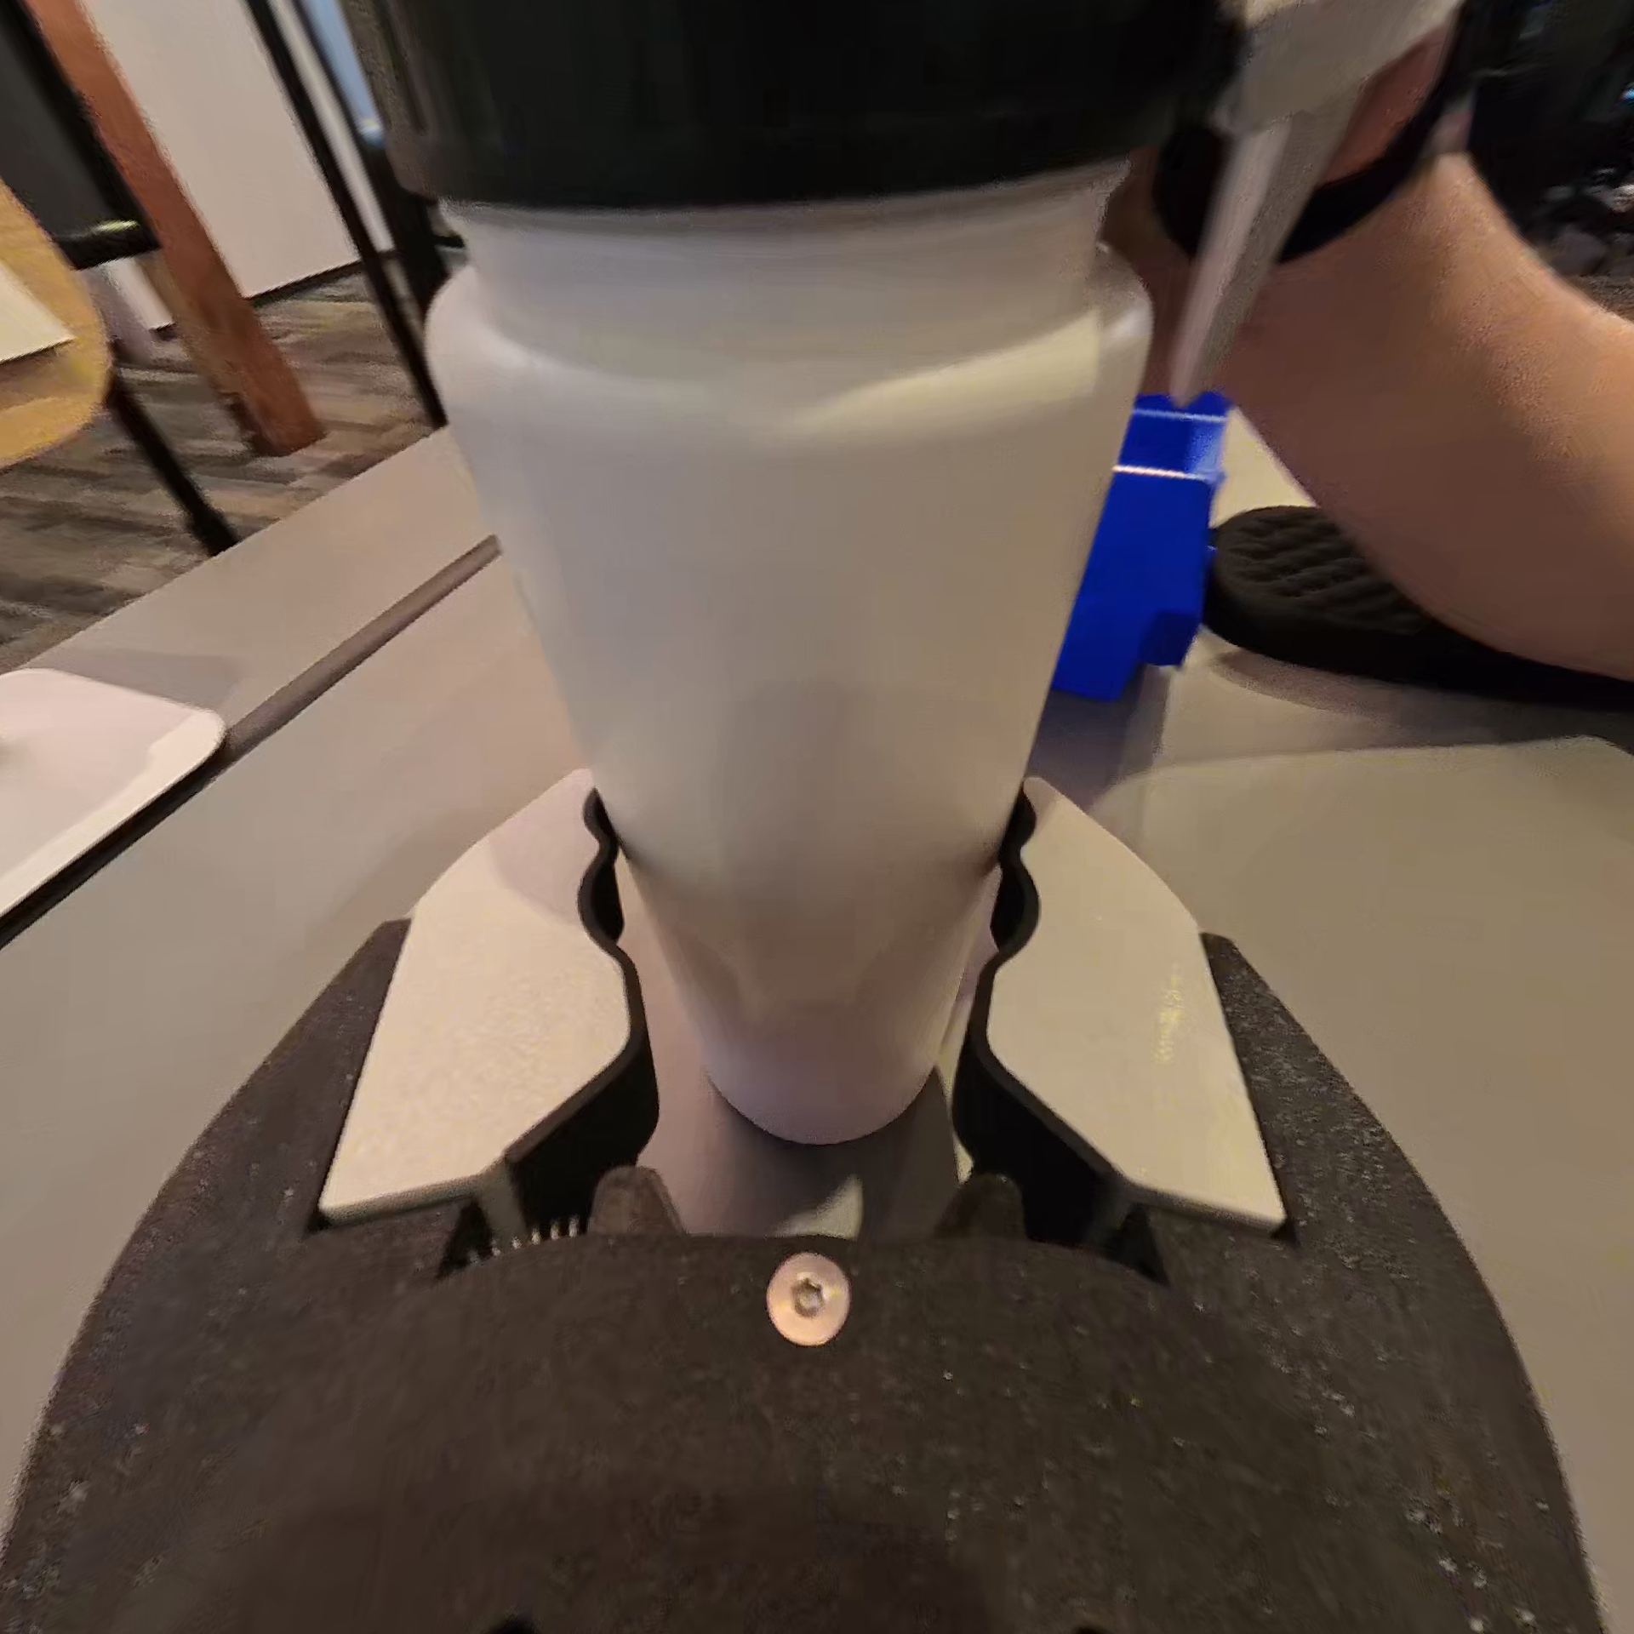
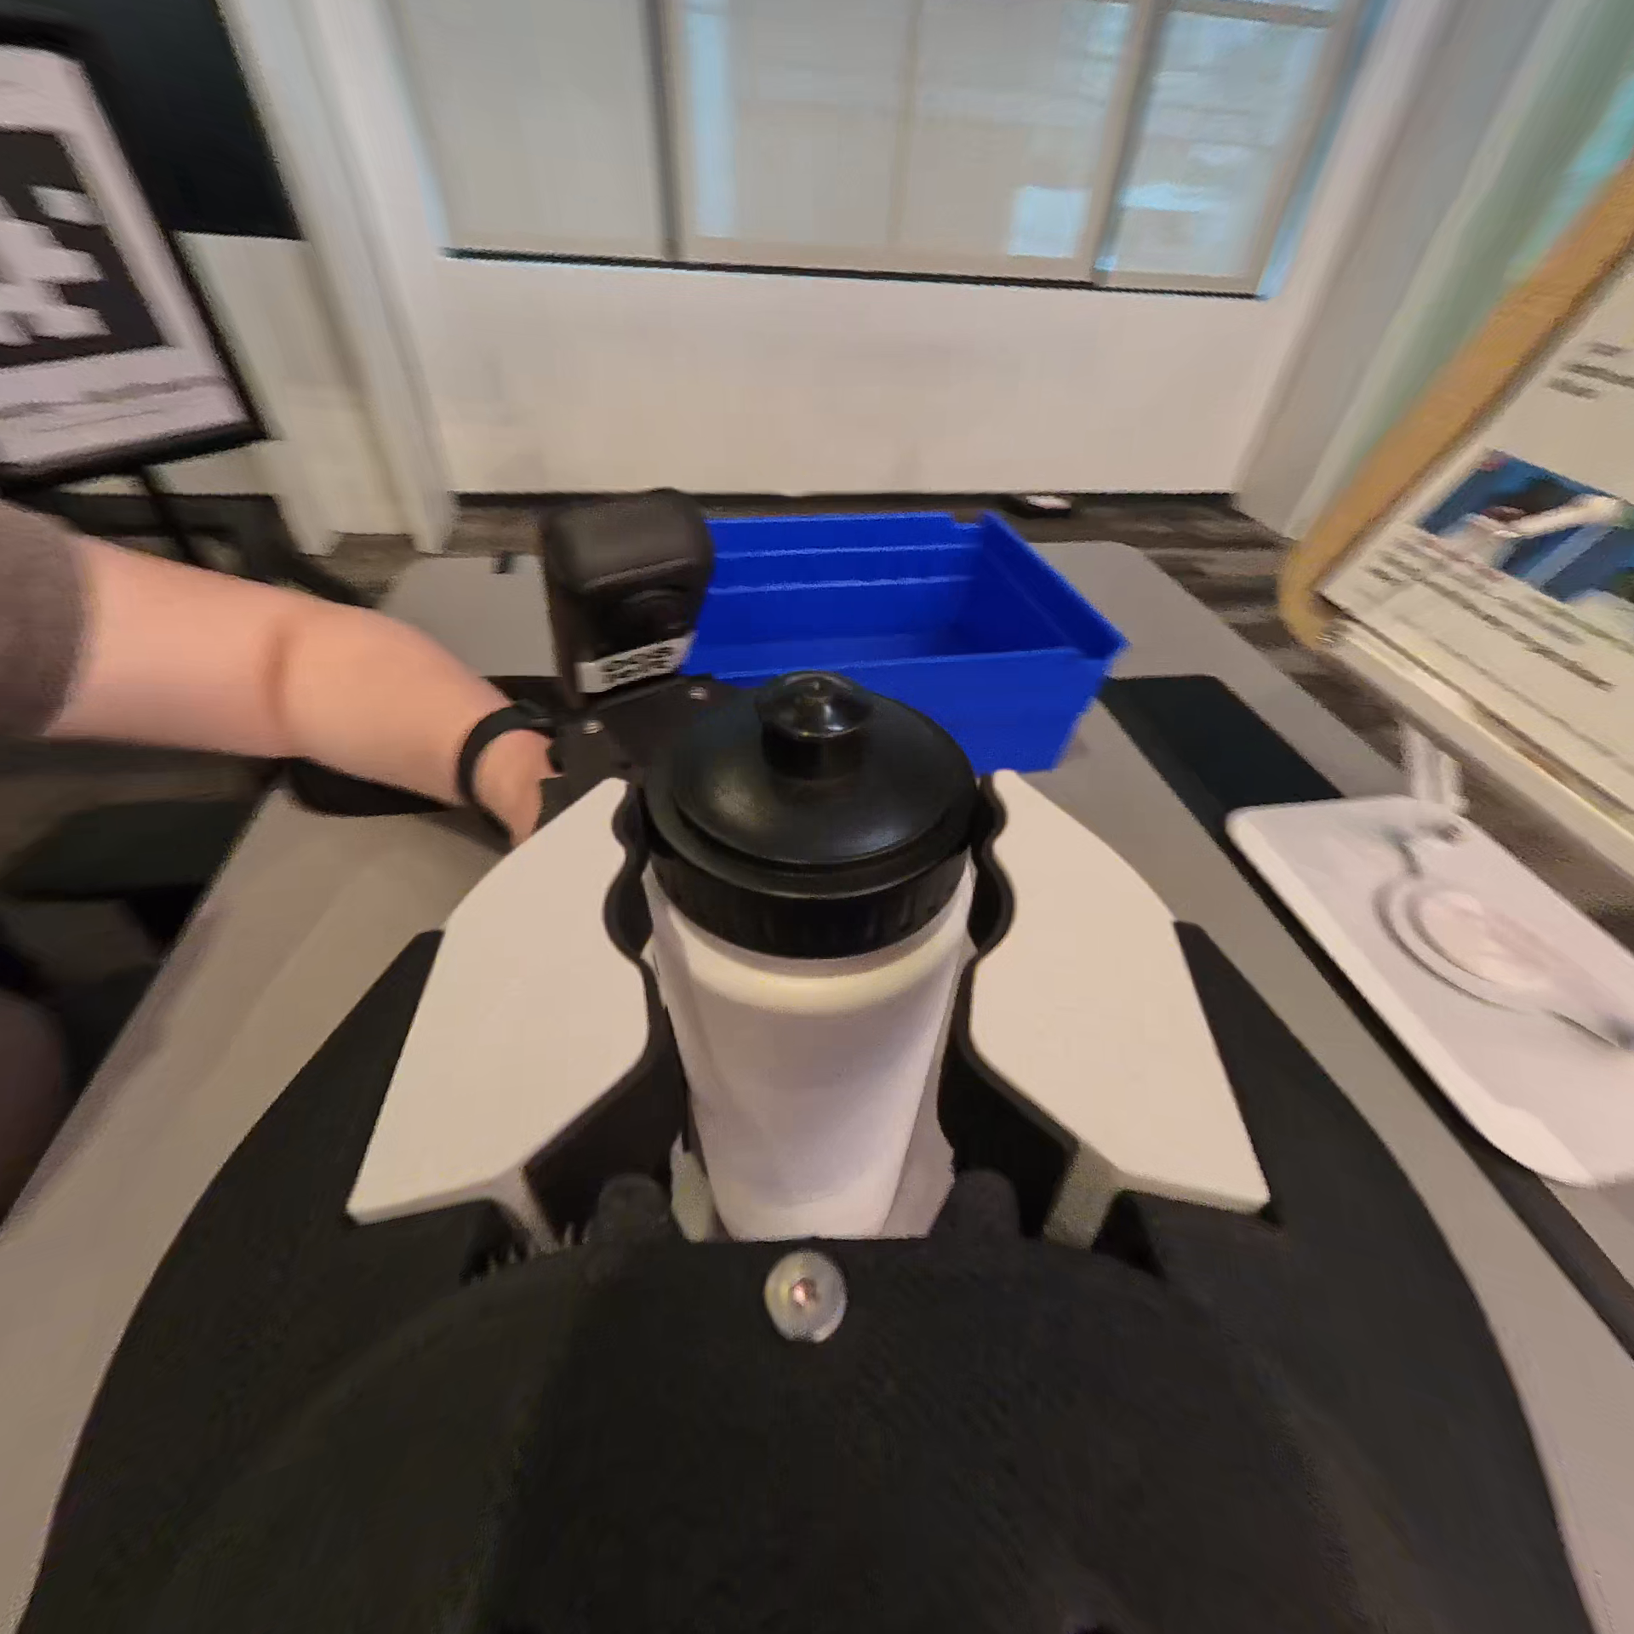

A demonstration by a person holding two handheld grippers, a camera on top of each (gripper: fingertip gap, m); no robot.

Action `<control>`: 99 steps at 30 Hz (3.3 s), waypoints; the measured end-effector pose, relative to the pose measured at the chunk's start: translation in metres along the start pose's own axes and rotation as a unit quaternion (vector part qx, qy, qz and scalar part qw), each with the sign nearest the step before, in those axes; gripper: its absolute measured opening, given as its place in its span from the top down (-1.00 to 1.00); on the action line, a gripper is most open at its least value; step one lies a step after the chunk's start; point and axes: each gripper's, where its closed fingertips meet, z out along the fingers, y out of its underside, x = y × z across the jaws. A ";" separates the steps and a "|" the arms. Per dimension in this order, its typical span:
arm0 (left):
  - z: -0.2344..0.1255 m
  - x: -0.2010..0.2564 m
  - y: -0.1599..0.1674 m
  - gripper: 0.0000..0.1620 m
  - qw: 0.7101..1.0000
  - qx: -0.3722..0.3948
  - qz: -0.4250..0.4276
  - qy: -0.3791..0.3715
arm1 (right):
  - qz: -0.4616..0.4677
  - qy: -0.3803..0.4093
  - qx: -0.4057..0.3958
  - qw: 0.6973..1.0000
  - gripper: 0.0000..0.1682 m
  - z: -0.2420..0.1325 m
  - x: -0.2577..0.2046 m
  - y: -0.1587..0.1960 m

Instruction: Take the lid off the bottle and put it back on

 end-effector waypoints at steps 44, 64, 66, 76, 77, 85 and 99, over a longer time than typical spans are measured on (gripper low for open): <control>0.003 0.011 -0.001 -0.03 1.000 0.001 -0.004 0.015 | -0.005 0.009 0.025 1.000 -0.07 -0.006 -0.002 -0.016; 0.001 0.029 -0.001 -0.03 0.996 -0.005 0.015 0.084 | -0.012 -0.111 0.008 0.994 0.13 -0.011 -0.024 0.005; 0.001 0.043 -0.002 -0.03 0.992 0.001 0.021 0.123 | -0.008 -0.158 0.020 0.987 0.13 -0.016 -0.035 0.004; 0.000 0.006 0.000 -0.03 1.000 0.000 -0.006 0.019 | -0.013 0.037 0.066 0.997 -0.13 -0.002 0.004 -0.019; -0.001 0.000 0.000 -0.03 1.000 -0.001 -0.010 0.002 | -0.017 0.067 0.061 0.996 -0.12 0.000 0.008 -0.020; -0.004 -0.015 0.002 -0.03 0.999 -0.006 -0.019 -0.036 | 0.034 0.126 0.030 0.991 0.13 0.013 0.016 -0.007; -0.002 0.061 -0.003 -0.03 0.984 0.009 0.033 0.172 | 0.017 -0.203 0.044 0.978 0.12 -0.019 -0.050 -0.006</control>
